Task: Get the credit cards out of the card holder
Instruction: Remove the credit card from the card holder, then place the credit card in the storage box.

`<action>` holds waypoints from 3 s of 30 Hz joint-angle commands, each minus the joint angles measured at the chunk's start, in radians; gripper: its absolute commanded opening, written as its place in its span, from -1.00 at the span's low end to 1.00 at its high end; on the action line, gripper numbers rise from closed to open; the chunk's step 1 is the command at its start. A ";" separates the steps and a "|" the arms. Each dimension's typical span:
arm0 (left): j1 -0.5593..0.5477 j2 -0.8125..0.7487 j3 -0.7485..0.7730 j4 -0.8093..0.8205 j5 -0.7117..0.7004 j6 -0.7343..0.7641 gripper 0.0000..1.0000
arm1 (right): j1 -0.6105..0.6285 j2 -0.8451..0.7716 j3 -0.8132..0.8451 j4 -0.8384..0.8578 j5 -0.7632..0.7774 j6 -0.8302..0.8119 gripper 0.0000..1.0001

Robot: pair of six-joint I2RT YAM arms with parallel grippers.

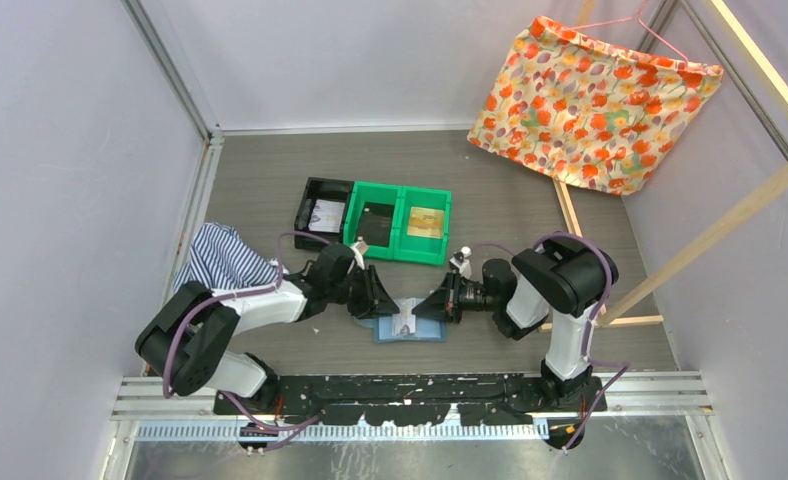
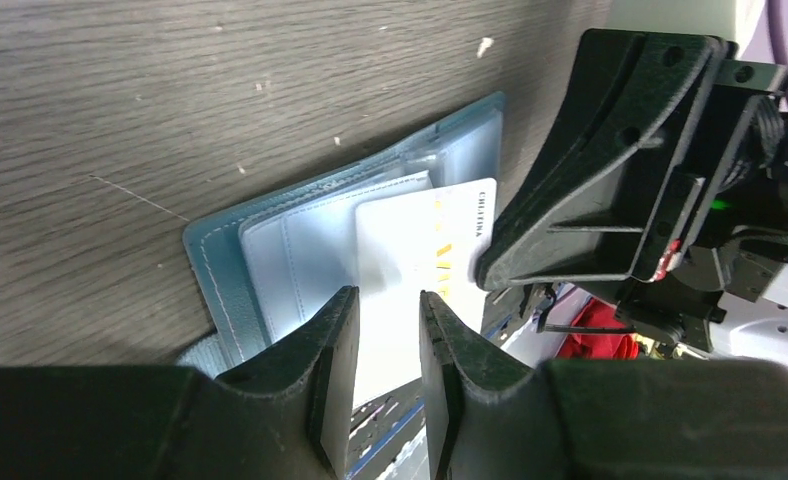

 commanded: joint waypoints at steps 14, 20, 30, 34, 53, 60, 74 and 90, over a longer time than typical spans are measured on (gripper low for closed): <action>-0.003 0.097 0.013 -0.043 -0.056 0.038 -0.40 | 0.002 -0.350 0.048 -0.726 0.074 -0.391 -0.99; -0.003 0.075 0.027 -0.064 -0.053 0.046 -0.42 | 0.002 -0.475 0.044 -0.860 0.102 -0.432 -0.98; -0.003 -0.159 0.120 -0.314 -0.085 0.125 -0.23 | 0.002 -0.609 0.052 -0.923 0.113 -0.426 -0.99; -0.003 -0.194 0.122 -0.329 -0.060 0.125 -0.19 | 0.002 -0.613 0.051 -0.893 0.096 -0.406 -0.99; 0.014 -0.351 0.053 -0.186 0.107 0.073 0.28 | 0.016 -0.754 0.213 -0.939 0.023 -0.346 -0.99; 0.014 -0.386 -0.073 0.165 0.154 -0.070 0.29 | 0.032 -0.749 0.239 -0.922 -0.008 -0.332 -0.99; 0.014 -0.341 -0.117 0.410 0.186 -0.183 0.19 | 0.064 -0.697 0.248 -0.863 -0.015 -0.304 -0.98; 0.016 -0.360 -0.170 0.393 0.165 -0.202 -0.85 | 0.065 -0.645 0.203 -0.844 -0.003 -0.317 -0.99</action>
